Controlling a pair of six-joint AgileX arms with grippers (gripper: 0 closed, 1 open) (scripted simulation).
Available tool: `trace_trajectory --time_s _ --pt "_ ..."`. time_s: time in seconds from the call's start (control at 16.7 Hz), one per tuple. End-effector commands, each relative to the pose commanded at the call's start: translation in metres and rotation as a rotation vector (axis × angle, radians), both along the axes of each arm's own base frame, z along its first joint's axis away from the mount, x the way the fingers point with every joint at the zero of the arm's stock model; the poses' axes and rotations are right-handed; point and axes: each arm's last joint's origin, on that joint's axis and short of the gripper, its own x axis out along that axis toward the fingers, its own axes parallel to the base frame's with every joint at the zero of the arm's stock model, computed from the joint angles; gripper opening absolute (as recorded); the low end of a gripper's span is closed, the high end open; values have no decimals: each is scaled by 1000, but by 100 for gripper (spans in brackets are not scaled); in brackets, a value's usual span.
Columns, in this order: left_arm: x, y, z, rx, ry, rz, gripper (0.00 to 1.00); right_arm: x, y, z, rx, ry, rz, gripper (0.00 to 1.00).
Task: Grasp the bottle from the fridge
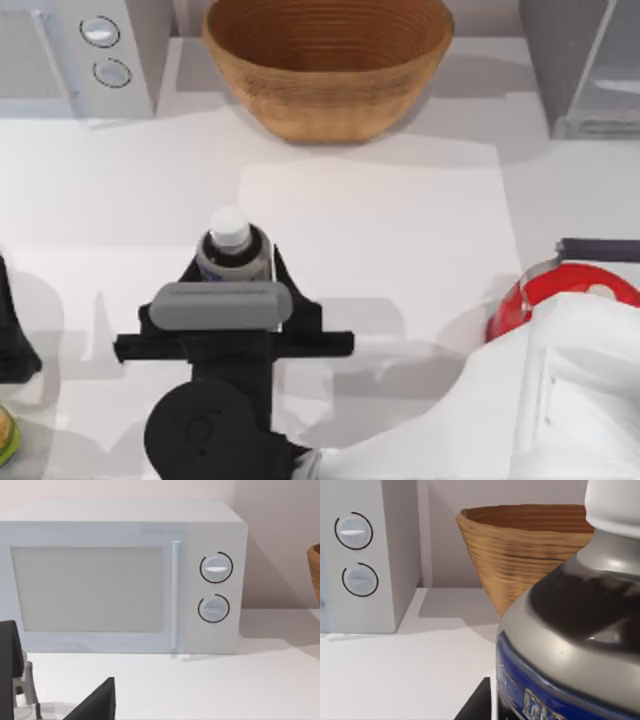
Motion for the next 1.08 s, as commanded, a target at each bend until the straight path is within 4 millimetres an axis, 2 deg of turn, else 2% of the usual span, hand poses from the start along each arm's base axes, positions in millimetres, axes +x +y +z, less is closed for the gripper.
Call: trace_trajectory --time_s 0.12,0.9,1.08 --pt "0 0 0 0 0 0 100 0 0 0 0 0 0 0" --pt "0 0 0 0 0 0 100 0 0 0 0 0 0 98" --pt "0 0 0 0 0 0 100 0 0 0 0 0 0 100"
